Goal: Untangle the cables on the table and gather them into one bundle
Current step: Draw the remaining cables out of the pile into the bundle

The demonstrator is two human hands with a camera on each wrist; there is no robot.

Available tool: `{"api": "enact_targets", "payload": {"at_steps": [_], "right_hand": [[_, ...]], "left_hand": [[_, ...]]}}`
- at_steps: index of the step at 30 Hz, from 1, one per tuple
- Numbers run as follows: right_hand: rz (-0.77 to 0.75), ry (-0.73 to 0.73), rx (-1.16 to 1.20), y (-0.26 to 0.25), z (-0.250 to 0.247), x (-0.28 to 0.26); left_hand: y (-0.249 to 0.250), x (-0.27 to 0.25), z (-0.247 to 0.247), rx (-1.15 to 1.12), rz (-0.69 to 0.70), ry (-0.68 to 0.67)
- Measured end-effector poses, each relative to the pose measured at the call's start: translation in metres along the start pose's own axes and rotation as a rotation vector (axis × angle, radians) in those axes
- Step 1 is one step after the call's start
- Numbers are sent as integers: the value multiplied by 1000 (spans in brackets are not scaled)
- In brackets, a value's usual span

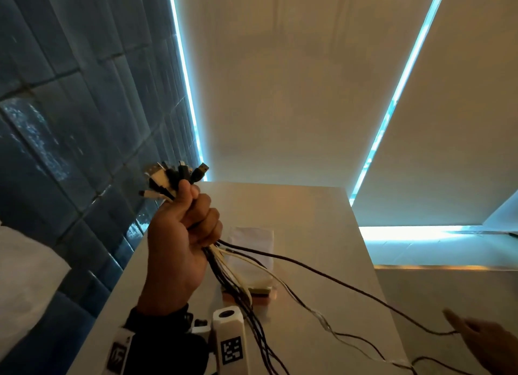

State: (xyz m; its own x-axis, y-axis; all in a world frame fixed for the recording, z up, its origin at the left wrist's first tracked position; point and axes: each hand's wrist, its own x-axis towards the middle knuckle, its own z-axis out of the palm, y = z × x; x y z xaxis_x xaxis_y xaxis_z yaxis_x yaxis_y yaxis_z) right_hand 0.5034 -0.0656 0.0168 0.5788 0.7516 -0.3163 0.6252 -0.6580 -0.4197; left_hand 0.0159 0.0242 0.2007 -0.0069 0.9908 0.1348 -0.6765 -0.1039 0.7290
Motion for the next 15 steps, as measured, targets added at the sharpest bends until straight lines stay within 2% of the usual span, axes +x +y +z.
{"api": "enact_targets", "payload": {"at_steps": [2, 5, 7, 10, 12, 15], "right_hand": [[-130, -51, -63, -36, 2, -21], [-388, 25, 193, -123, -3, -82], [-630, -58, 371, -182, -2, -123], [-920, -239, 406, -252, 12, -160], [-996, -312, 464, -278, 27, -162], [-929, -311, 554, -283, 40, -145]], "left_hand": [[-9, 2, 9, -30, -78, -58], [-27, 3, 30, -54, -206, -147], [-37, 3, 46, -5, -266, -185], [-43, 5, 68, 88, -297, -254], [-40, 9, 77, 209, -288, -291], [-25, 18, 81, 314, -236, -303]]}}
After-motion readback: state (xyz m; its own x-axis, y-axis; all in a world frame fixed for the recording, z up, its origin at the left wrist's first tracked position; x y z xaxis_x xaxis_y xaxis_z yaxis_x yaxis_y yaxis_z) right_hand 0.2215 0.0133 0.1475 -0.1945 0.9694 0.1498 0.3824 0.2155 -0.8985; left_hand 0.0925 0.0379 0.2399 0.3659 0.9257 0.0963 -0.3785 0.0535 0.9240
